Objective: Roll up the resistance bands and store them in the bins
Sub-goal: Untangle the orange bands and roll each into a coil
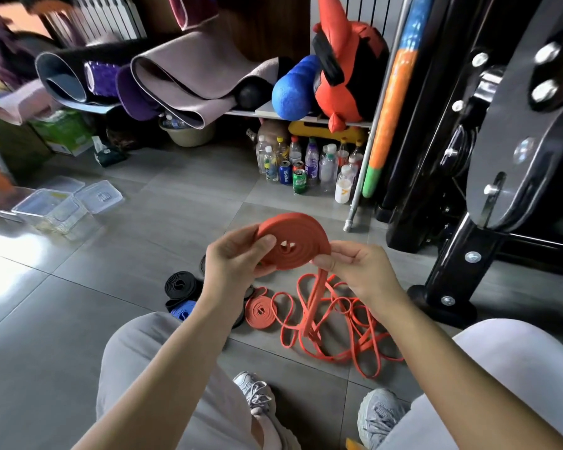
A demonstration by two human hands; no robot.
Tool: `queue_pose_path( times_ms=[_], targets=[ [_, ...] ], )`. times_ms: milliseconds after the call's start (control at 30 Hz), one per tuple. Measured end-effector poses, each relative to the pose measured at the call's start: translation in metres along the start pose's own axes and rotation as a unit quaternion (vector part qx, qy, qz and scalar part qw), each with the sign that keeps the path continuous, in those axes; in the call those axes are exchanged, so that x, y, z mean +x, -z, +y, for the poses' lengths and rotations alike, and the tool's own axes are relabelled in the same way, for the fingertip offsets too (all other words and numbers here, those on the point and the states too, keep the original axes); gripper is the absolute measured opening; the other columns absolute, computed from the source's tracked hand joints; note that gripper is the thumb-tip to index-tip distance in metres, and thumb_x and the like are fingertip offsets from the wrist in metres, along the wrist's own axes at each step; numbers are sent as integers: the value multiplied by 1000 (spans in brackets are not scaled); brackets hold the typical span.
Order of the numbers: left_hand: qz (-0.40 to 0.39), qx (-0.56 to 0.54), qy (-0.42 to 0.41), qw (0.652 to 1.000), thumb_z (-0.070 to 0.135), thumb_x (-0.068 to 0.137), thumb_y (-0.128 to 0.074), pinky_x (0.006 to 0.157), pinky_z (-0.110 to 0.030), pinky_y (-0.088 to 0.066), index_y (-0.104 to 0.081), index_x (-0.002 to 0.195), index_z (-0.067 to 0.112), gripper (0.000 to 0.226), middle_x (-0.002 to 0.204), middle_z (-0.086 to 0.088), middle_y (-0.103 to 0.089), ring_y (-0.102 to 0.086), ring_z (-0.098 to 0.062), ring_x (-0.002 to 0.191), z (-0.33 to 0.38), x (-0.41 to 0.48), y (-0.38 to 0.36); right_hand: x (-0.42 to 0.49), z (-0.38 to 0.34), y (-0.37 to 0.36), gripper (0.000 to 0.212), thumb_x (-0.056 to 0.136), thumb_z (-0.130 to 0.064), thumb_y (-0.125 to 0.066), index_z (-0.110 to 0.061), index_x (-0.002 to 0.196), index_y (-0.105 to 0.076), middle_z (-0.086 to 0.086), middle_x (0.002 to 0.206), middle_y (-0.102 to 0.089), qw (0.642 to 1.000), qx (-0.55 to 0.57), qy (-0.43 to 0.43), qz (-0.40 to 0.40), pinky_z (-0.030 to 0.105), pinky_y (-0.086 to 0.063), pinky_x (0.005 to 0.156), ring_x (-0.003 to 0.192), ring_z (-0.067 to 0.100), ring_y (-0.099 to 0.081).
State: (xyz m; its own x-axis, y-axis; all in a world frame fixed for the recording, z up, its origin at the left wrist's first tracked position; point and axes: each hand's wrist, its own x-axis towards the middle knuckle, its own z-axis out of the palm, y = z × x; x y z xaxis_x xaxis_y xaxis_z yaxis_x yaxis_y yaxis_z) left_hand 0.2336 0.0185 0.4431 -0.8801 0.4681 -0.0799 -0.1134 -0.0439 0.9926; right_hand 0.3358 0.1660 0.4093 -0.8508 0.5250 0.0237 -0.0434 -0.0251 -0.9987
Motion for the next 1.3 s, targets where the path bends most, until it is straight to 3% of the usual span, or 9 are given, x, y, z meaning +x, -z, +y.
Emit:
queue_pose_path(
  times_ms=[133,267,367,467,533,600,833,1033,1300],
  targets=[
    [-21,-138,80,987,6,85,-59,61,-27,-58,-68,95,13,15,78,-2,-72,-68,-15,70,-16,-8,-8,4,0,-4,36,77,10,-65,-2,110,-63,-15,85,-69,999,29,4,31,10,-50,69,71,-3,-67],
    [-48,-186,132,972,8,88,-54,64,-27,-58,-63,97,10,13,84,-7,-70,-68,-14,70,-26,-5,-8,7,-1,-1,19,77,2,-70,-10,91,-71,-14,72,-72,998,-49,16,21,15,-53,74,72,1,-68],
    [-54,135,50,988,8,88,-62,64,-29,-56,-57,97,14,13,101,-9,-64,-65,-14,76,-20,6,2,12,-8,3,18,76,-2,-73,-10,92,-73,-13,75,-71,988,-149,36,-4,18,-54,75,69,-3,-66],
    [-94,514,-157,838,24,81,-70,82,-29,-46,-48,127,26,51,118,9,-59,-58,-10,102,-5,13,4,17,-15,3,12,77,-16,-75,-20,88,-75,-5,75,-73,941,-326,71,-53,30,-54,73,71,7,-67],
    [-136,589,-208,769,30,84,-65,86,-30,-47,-51,127,31,46,119,9,-61,-58,-15,107,8,12,-4,19,-20,-3,12,77,-22,-72,-25,89,-75,-4,77,-73,906,-406,89,-83,32,-51,71,75,12,-66],
    [-147,610,-215,749,29,85,-61,81,-32,-47,-62,114,31,29,107,7,-67,-60,-19,99,16,13,-7,19,-23,-8,17,77,-22,-71,-28,92,-75,-5,81,-73,906,-404,90,-83,33,-51,73,78,11,-66],
    [-102,462,-193,859,16,80,-69,78,-23,-48,-72,100,21,21,89,7,-71,-65,-11,86,23,20,1,20,-11,0,22,71,-18,-80,-35,84,-73,-7,81,-75,974,-217,17,-61,41,-55,84,80,9,-71],
    [-14,196,-137,971,-1,75,-72,69,-21,-54,-72,83,24,27,76,7,-72,-66,-6,67,28,27,10,25,-4,4,25,74,3,-73,-20,83,-71,-6,74,-73,992,-107,-4,-62,26,-54,74,70,5,-66],
    [9,-137,-2,991,4,80,-63,76,-36,-59,-65,100,3,20,99,-19,-69,-68,-31,92,26,21,0,41,-32,-11,25,77,7,-65,-12,94,-68,-15,71,-71,999,19,40,-15,10,-50,69,70,-3,-67]
  ],
)
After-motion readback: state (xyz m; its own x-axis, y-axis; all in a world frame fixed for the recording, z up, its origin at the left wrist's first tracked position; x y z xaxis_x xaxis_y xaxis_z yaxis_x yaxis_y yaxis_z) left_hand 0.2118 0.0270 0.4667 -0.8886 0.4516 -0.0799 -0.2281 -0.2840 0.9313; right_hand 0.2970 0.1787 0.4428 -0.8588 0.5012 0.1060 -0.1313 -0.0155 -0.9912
